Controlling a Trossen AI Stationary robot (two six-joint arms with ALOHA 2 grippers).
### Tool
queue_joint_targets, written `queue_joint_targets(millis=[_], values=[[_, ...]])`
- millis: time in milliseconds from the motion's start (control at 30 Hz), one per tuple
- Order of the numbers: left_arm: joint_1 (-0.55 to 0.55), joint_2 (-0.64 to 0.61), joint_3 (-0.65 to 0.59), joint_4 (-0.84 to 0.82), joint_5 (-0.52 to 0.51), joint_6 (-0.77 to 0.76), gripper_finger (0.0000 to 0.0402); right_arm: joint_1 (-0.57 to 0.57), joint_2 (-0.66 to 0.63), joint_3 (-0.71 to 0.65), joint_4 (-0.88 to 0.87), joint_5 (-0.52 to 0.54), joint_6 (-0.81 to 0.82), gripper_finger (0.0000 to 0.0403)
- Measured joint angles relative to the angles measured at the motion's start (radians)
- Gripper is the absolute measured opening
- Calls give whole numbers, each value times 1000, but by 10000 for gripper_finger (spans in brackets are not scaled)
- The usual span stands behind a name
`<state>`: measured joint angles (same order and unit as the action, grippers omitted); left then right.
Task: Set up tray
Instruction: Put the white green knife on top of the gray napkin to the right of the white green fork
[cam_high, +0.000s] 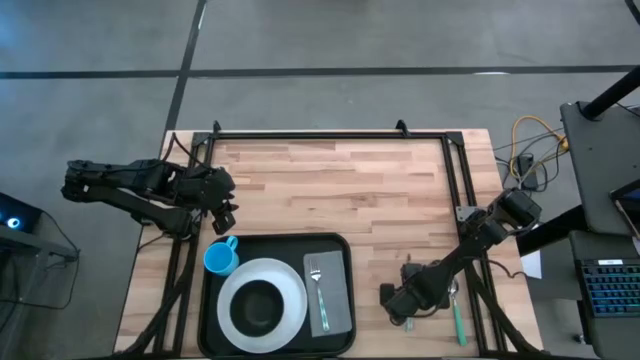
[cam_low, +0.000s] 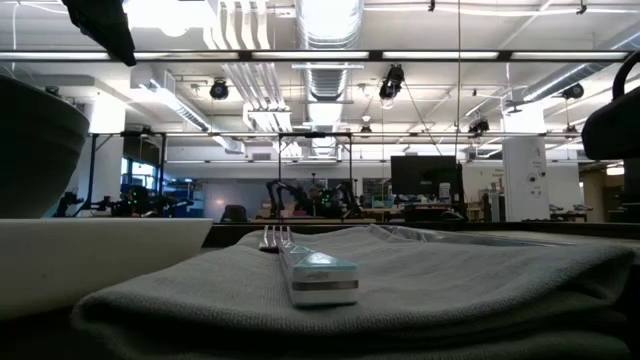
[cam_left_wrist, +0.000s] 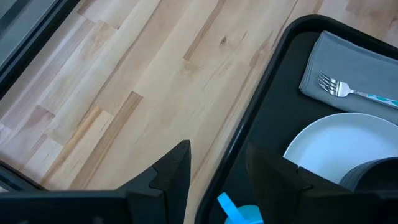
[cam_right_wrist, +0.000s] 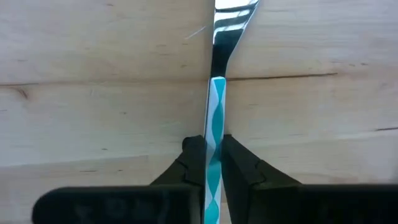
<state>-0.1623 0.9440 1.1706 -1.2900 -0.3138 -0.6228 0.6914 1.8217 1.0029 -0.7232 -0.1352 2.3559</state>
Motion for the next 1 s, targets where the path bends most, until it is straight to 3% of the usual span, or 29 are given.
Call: queue_joint_targets(millis=[167, 367, 600, 767, 1000], values=[[0, 0, 0, 0, 0, 0, 137, -15, 6, 54, -22, 55, -48, 20], [0, 0, 0, 1, 0, 1, 137, -47, 20, 202, 4, 303, -128, 19], [0, 0, 0, 7, 0, 3, 137, -119, 22, 365, 33, 426, -380, 19], [0, 0, 0, 8, 0, 3, 137, -192, 101, 492, 50, 405, -643, 18], [0, 5, 0, 5, 0, 2, 137, -260, 339, 695, 43, 241, -789, 18]])
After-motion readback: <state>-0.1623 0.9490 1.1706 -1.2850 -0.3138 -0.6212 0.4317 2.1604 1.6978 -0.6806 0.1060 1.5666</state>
